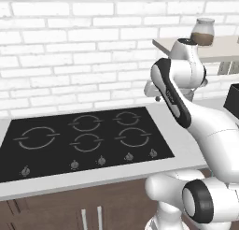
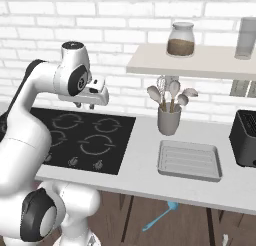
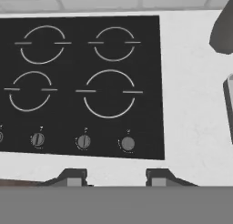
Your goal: Pick the ladle from the drawer and place it on the counter.
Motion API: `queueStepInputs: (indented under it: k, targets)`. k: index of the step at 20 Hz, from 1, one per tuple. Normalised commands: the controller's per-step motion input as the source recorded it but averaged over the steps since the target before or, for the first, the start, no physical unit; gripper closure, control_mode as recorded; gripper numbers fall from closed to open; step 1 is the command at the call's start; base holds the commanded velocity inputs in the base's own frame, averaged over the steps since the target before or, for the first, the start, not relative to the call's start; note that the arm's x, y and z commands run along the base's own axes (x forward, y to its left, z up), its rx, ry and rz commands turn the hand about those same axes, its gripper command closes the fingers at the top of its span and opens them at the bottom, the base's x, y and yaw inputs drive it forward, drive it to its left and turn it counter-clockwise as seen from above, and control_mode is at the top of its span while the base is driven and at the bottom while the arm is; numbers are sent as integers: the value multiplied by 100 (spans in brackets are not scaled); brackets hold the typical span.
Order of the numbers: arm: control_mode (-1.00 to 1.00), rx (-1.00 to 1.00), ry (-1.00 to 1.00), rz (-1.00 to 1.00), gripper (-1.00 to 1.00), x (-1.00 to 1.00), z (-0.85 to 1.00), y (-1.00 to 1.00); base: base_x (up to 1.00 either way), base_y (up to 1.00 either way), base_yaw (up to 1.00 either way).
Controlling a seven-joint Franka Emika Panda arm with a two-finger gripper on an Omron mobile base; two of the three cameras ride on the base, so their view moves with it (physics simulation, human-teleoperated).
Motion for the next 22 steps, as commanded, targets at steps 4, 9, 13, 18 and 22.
queueStepInputs:
  k: [4,9,13,18,22]
  targets:
    - [-100,0,0,0,-100,-8,-4,-21,0,0,0]
    - [-100,2,2,-1,-100,-15,-15,-97,0,0,0]
    - [-100,2,10,-5,-100,-8,-17,-100,0,0,0]
    - [-100,0,9,-5,-100,-11,-48,-100,0,0,0]
    - [-100,-1,1,-3,-100,-34,-81,-100,0,0,0]
